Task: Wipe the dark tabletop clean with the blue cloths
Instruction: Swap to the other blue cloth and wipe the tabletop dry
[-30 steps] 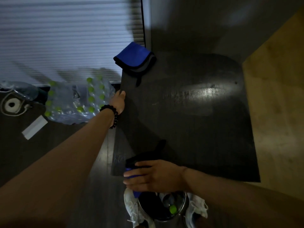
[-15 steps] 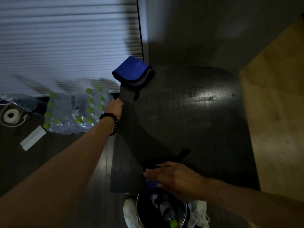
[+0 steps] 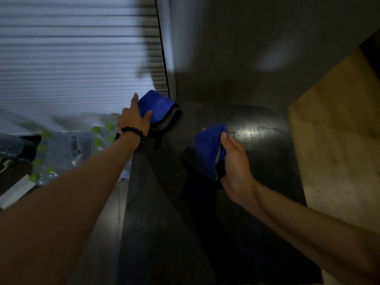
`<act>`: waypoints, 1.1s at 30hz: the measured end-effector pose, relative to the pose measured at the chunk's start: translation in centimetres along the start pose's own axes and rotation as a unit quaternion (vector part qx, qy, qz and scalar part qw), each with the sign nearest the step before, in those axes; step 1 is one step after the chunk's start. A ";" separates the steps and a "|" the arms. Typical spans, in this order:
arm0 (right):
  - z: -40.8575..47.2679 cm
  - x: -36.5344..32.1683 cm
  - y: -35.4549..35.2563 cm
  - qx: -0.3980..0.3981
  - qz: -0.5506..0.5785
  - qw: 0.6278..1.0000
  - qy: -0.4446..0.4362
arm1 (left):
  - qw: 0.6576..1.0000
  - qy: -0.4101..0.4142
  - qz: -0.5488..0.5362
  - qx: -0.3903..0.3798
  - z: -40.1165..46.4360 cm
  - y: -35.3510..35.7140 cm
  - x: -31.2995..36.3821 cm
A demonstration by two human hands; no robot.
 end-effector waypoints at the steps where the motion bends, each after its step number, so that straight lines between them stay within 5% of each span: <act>1: 0.9 -0.7 0.2 0.011 0.006 1.000 -0.012 | 0.999 -0.023 -0.021 -0.007 0.4 0.0 0.0; 5: 4.7 -3.3 2.3 0.098 -0.024 0.990 -0.101 | 0.990 -0.011 0.017 0.140 -0.7 -1.7 0.6; 11: 8.9 -4.1 9.6 0.146 -0.248 0.922 -0.258 | 0.915 -0.072 -0.235 0.320 -6.7 -5.1 -0.2; 16: 11.5 0.5 16.0 0.141 -0.427 0.864 -0.228 | 0.882 -0.117 -0.282 0.360 -10.7 -6.1 -0.9; 20: 12.6 4.1 18.1 0.072 -0.694 0.691 -0.191 | 0.882 -0.123 -0.318 0.326 -12.7 -5.0 -1.5; 22: 12.7 4.9 17.8 0.036 -0.747 0.635 -0.192 | 0.884 -0.135 -0.322 0.312 -13.2 -4.4 -2.1; 27: 8.4 3.5 14.8 0.010 -0.666 0.683 -0.300 | 0.878 -0.150 -0.365 0.271 -14.3 -2.5 -1.8; 29: 4.8 3.8 12.3 -0.014 -0.652 0.674 -0.346 | 0.874 -0.137 -0.399 0.240 -14.5 -1.6 -1.3; 33: 0.3 6.1 6.8 -0.066 -0.668 0.681 -0.292 | 0.874 -0.118 -0.450 0.145 -15.9 0.8 0.7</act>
Point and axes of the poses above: each hand's wrist, its own z-axis towards the middle knuckle, its own y-axis out of the palm, x = y × z, the point moved 3 cm from there along z, towards the middle knuckle, and after that the axes turned 6 degrees about y, right-handed, at the moved point
